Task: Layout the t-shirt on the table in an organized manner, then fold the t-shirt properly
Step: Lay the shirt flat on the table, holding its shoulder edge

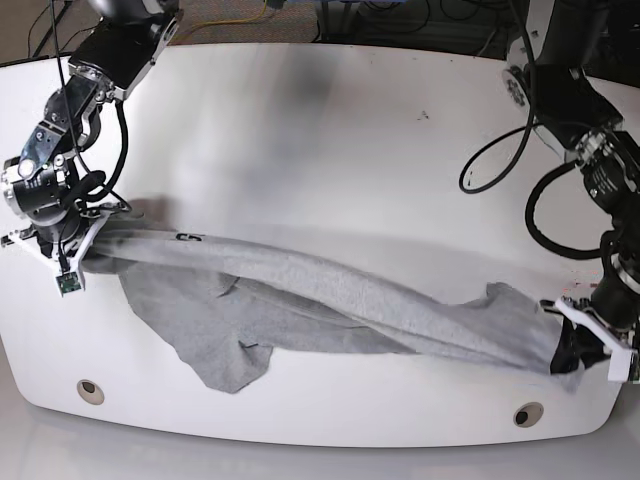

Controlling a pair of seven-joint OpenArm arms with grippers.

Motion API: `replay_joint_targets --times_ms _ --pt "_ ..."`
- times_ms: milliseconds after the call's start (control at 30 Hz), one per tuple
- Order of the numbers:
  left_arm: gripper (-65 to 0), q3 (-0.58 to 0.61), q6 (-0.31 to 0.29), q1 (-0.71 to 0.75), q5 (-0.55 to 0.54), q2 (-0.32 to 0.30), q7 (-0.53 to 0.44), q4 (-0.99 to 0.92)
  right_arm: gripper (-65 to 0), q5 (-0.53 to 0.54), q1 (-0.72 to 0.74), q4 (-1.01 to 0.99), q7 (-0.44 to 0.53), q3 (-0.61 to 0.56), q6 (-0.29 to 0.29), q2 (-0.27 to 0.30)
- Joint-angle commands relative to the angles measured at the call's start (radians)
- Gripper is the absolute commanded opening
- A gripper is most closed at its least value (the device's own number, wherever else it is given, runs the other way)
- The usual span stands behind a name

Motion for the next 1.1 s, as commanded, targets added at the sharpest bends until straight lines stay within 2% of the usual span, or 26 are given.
replay_joint_targets --times_ms 0,233,600,867,1067 --pt "-64.0 -0.043 0.002 0.041 -0.045 -0.014 -0.024 0.029 -65.0 -0.006 -0.006 0.022 0.018 0.013 -0.002 0.010" --pt "-64.0 -0.165 0.002 0.230 -0.117 -0.014 -0.021 0.031 -65.0 -0.006 -0.071 0.022 0.018 0.031 -0.002 0.009" --pt "-64.0 -0.251 0.002 0.457 -0.212 -0.035 -0.026 0.038 -65.0 -0.006 -0.161 0.022 0.025 0.053 -0.002 -0.017" --pt "-64.0 -0.281 0.004 0.527 -0.240 -0.037 -0.026 0.038 -65.0 -0.006 -0.252 0.022 0.111 0.054 -0.002 -0.068" --pt "-64.0 -0.281 0.004 0.555 -0.240 -0.064 -0.026 0.038 -65.0 -0.006 -0.293 0.022 0.125 0.053 -0.002 -0.074"
